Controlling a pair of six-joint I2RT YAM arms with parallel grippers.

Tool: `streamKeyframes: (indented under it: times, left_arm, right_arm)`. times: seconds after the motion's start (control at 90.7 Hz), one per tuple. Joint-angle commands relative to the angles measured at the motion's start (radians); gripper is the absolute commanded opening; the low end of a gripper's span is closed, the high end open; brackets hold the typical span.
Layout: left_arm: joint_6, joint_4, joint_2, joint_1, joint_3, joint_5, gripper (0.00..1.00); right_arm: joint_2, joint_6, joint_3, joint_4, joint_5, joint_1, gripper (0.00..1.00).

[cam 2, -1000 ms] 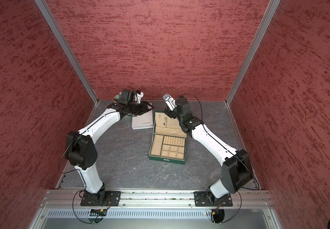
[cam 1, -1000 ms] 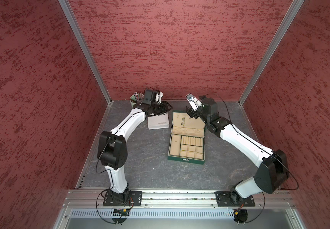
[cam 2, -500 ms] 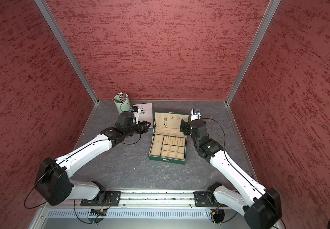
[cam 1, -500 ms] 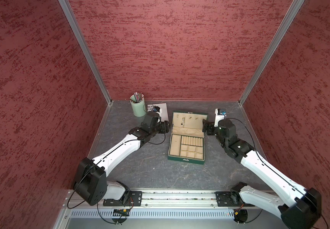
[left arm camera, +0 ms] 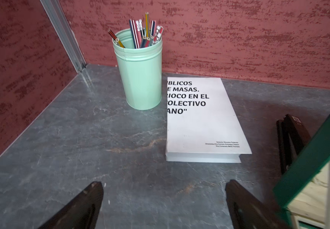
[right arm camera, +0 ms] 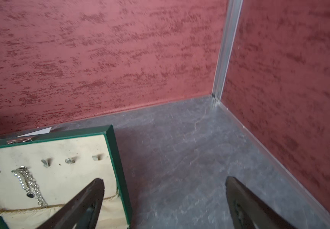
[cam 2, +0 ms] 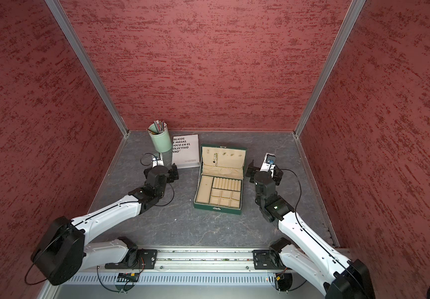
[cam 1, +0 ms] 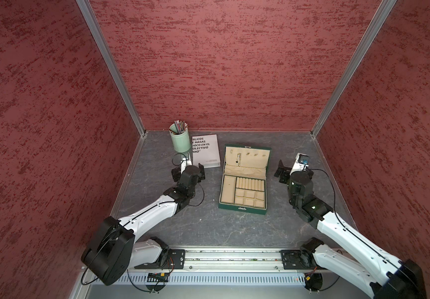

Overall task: Put jewelry chain into jewelry box
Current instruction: Reset both arms

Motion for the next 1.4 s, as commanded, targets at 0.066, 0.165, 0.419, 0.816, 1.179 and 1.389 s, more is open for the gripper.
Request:
streamKeyframes:
  times: [0.066, 0.165, 0.419, 0.816, 1.179, 1.389]
  left_arm:
    - [0.068, 0.285, -0.055, 0.289, -0.111, 0.340, 1.00]
    - [0.107, 0.268, -0.046, 0.402, -0.095, 0.433, 1.00]
    - [0.245, 0.484, 0.146, 0.510, -0.144, 0.677, 1.00]
    - [0.207, 0.670, 0.308, 0.541, -0.173, 0.677, 1.00]
    - [0.210, 0.654, 0.307, 0.526, -0.166, 0.636, 1.00]
    - [0.211, 0.647, 0.307, 0.527, -0.163, 0.640, 1.00]
  right_arm:
    - [0.055, -0.205, -0.094, 0.199, -0.101, -0.133, 0.99]
    - [0.092, -0.214, -0.164, 0.295, -0.121, -0.189, 0.99]
    - [0.397, -0.227, -0.248, 0.758, -0.214, -0.251, 0.99]
    - [0.595, -0.206, -0.243, 0.930, -0.281, -0.326, 0.99]
    - [0.642, -0.110, -0.183, 0.819, -0.507, -0.461, 0.99]
    - [0.645, -0.115, -0.181, 0.822, -0.505, -0.460, 0.99]
